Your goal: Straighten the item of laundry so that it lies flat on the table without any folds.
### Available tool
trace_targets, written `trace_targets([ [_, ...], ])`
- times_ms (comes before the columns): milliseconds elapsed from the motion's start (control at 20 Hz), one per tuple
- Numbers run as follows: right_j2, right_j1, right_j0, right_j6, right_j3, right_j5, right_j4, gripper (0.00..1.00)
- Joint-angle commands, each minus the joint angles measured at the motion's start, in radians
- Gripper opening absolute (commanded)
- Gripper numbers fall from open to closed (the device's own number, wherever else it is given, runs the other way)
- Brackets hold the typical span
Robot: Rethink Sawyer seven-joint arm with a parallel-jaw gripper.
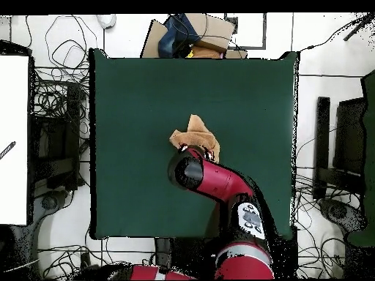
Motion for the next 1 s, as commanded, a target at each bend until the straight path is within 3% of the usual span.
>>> trace_targets([
  [50, 0.073, -0.027, -0.04, 0.207, 0.003, 0.049, 0.047, 0.0],
  [1000, 0.082, -0.054, -0.064, 0.226, 0.017, 0.06, 0.082, 0.0],
])
